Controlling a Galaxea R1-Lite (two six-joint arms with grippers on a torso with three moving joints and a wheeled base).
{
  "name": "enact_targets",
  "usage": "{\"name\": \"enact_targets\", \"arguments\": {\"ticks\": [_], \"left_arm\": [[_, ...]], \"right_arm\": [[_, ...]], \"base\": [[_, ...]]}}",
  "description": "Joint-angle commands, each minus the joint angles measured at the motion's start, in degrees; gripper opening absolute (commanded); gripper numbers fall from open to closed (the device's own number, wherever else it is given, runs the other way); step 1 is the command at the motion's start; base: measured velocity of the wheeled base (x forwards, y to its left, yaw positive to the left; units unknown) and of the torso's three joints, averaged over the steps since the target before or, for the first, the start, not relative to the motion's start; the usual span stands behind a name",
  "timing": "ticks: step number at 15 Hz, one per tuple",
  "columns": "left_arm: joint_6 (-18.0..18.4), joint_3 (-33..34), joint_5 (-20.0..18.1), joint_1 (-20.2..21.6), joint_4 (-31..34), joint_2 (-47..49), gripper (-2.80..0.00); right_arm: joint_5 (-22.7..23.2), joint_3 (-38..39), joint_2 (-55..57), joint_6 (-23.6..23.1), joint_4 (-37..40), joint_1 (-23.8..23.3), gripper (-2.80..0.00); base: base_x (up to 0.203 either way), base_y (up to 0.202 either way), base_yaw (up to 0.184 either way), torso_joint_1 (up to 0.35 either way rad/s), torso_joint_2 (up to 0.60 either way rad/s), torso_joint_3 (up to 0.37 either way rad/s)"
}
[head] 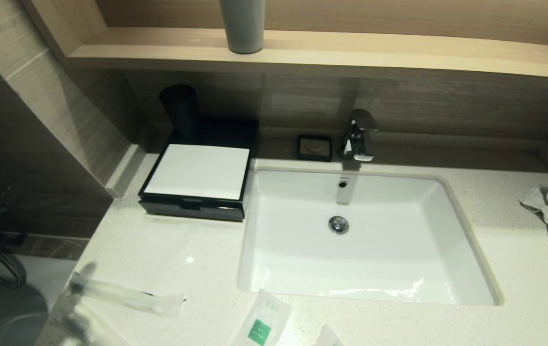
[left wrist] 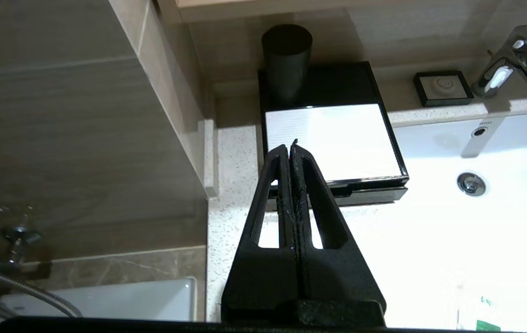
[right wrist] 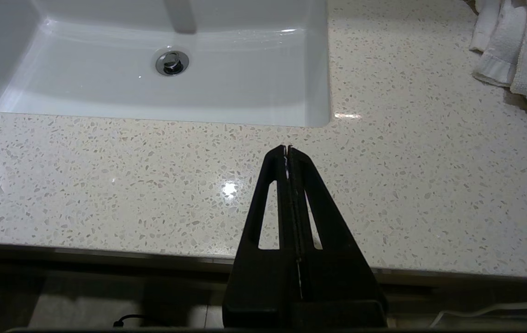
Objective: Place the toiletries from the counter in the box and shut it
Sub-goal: Pick up the cup
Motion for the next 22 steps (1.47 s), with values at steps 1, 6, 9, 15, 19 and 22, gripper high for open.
{"name": "enact_targets", "arguments": {"ticks": [1, 6, 9, 15, 19, 22], "left_arm": [[-0.59, 2.28, -0.06, -0.47, -1.95, 4.02, -2.8], [-3.89, 3.28, 0.29, -7.32, -9.01, 13.49, -2.8], [-4.43, 2.37, 0.51, -8.89, -14.75, 19.23, -2.8], [-4.57, -4.32, 0.8, -10.87, -19.61, 29.22, -2.8], [-4.38, -10.37, 5.87, -14.99, -20.38, 33.66, -2.8], [-4.15, -12.81, 6.56, -16.92, -20.46, 36.39, -2.8]], "right_arm": [[0.01, 0.01, 0.0, 0.01, 0.01, 0.0, -2.8], [0.01, 0.01, 0.0, 0.01, 0.01, 0.0, -2.8], [0.01, 0.01, 0.0, 0.01, 0.01, 0.0, -2.8], [0.01, 0.01, 0.0, 0.01, 0.01, 0.0, -2.8], [0.01, 0.01, 0.0, -0.08, 0.01, 0.0, -2.8], [0.01, 0.01, 0.0, 0.01, 0.01, 0.0, -2.8]], "base": [[0.0, 0.0, 0.0, 0.0, 0.0, 0.0], [0.0, 0.0, 0.0, 0.0, 0.0, 0.0], [0.0, 0.0, 0.0, 0.0, 0.0, 0.0], [0.0, 0.0, 0.0, 0.0, 0.0, 0.0], [0.0, 0.0, 0.0, 0.0, 0.0, 0.0], [0.0, 0.0, 0.0, 0.0, 0.0, 0.0]]}}
